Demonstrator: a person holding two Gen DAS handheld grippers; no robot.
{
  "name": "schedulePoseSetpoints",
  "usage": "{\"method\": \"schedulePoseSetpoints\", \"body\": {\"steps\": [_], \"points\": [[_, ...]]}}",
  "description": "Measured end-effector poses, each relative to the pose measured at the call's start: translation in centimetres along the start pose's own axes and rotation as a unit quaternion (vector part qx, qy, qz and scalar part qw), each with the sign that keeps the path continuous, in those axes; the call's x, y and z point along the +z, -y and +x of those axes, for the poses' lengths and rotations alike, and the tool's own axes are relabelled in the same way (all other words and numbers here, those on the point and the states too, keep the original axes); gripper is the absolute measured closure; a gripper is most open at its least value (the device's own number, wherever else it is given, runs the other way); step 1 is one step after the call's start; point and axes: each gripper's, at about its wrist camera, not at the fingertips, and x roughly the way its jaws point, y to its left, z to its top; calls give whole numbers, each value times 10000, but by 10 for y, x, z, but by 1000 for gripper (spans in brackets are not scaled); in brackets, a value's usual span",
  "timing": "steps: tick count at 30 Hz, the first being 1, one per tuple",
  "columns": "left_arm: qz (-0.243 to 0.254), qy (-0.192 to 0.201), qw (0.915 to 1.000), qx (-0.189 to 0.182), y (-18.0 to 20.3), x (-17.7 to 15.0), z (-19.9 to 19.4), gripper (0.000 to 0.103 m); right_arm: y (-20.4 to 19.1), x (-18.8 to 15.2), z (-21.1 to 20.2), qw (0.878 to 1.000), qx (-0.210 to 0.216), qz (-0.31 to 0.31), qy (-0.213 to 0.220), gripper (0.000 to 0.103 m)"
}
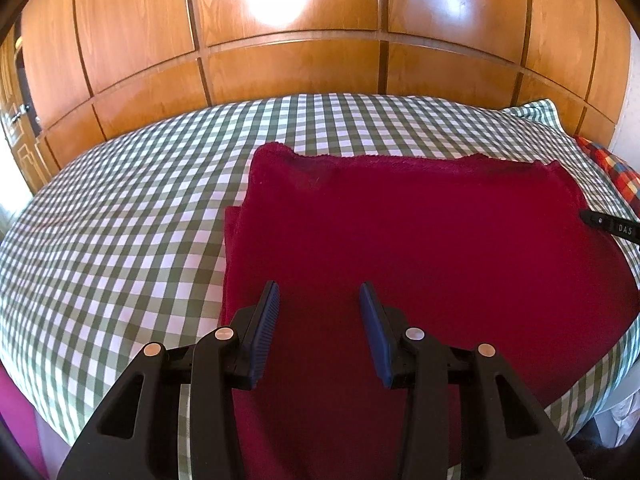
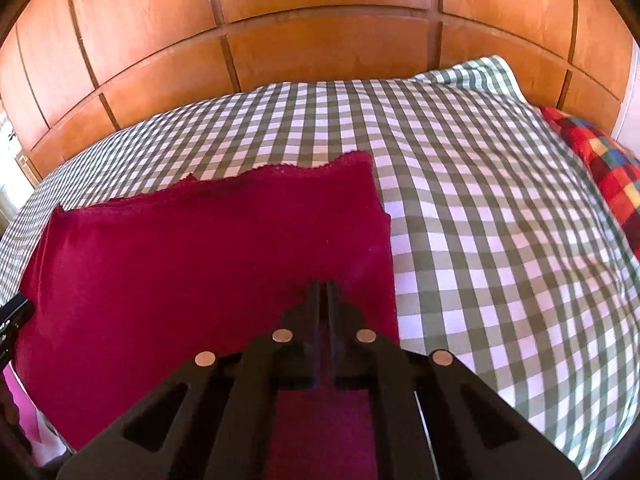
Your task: Fold small clothes
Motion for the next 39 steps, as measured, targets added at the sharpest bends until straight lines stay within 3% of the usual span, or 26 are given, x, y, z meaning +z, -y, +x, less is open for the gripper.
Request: {"method": "schedulePoseSetpoints", "body": {"steps": [7,9,12,15,18,22,26,29,34,36,39], "points": [[-185,-22,9998,-34,-3,1,4,57,13,3,-1,9989,346,292,-80,97],[-209,-15,9998,-51,-4,2,4,57,19,6,-8,9983,474,327,-92,85],[-241,-11,9997,-65,-6,3,3,57,29,3,-17,9944,923,487,-164,57],[-250,4,9997,-57,-5,4,1,57,35,-3,-26,9925,1101,495,-212,52],[-250,17,9997,-69,-4,4,-1,57,53,-10,-35,9904,1123,785,-184,39],[-288,-23,9996,-77,-4,4,0,57,76,-18,-31,9819,1384,1241,-360,39],[-446,-26,9988,-214,-3,4,-5,57,69,-32,-19,9698,2007,1134,-792,39],[-522,-29,9978,-418,-2,3,-8,57,64,-37,-19,9652,2215,1122,-827,39],[-523,-94,9977,-429,1,-1,-7,57,68,-43,-20,9603,2360,1227,-837,39],[-558,-108,9974,-436,1,-3,-8,47,71,-50,-24,9554,2534,1248,-863,39],[-648,-129,9965,-520,1,-5,-8,47,63,-56,-25,9537,2623,1179,-876,39]]}}
